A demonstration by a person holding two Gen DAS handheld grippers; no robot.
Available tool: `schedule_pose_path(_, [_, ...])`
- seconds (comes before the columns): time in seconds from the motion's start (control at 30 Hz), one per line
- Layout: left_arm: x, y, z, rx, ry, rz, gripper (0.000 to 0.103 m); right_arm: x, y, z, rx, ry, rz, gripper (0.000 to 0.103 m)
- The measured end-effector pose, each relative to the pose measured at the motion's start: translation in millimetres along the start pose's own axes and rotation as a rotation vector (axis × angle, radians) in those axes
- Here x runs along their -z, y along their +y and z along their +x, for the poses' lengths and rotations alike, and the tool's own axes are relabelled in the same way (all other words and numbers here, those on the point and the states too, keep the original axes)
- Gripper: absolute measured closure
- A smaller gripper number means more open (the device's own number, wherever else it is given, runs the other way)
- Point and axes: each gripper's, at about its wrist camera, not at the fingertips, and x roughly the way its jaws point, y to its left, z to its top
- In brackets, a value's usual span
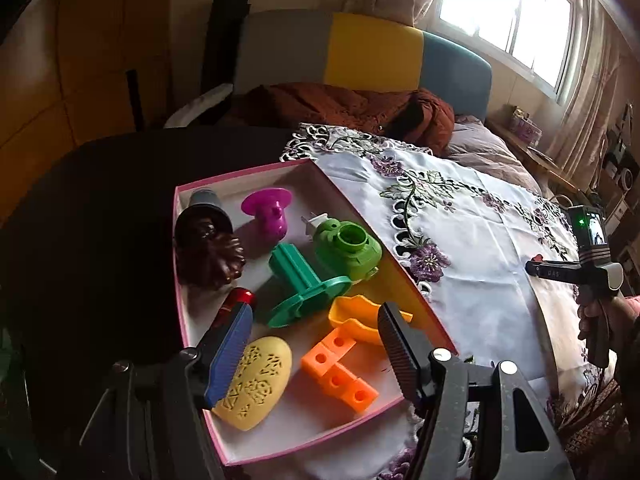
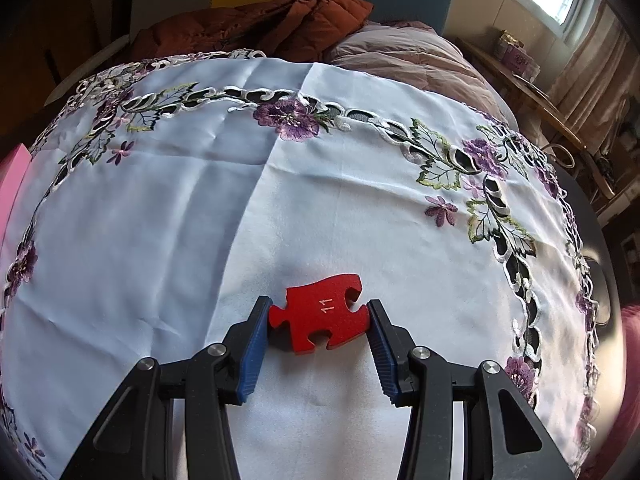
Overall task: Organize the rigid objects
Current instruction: 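Carry the red puzzle piece into the tray and open the right gripper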
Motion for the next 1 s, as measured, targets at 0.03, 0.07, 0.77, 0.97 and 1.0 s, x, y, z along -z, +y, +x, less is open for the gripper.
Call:
schedule_pose_path(0.03, [1, 2, -1, -0.001, -0.001, -0.005, 0.037, 0, 0, 0, -0.002, 0.000, 0.003, 0.055])
schedule_pose_path(0.07, [2, 4, -3, 0.002, -0.002, -0.008, 0.037, 0, -1, 0, -0.003, -0.001, 0.006, 0.055])
schedule_pose_path(0.77, [19, 76, -29, -0.086, -0.032, -0.175, 0.037, -5, 8, -24, 0.000, -0.050, 0.031, 0.056])
schedule_pose_path(0.97, [25, 94, -27, -0.122, -0.022, -0.230, 0.037, -9, 64, -72, -0.165, -0.161, -0.074, 0.056])
schedule_pose_path(1.0, [25, 94, -27, -0.122, -0.022, -0.231, 0.037, -8, 73, -77, -0.184, -0.171, -0.090, 0.056])
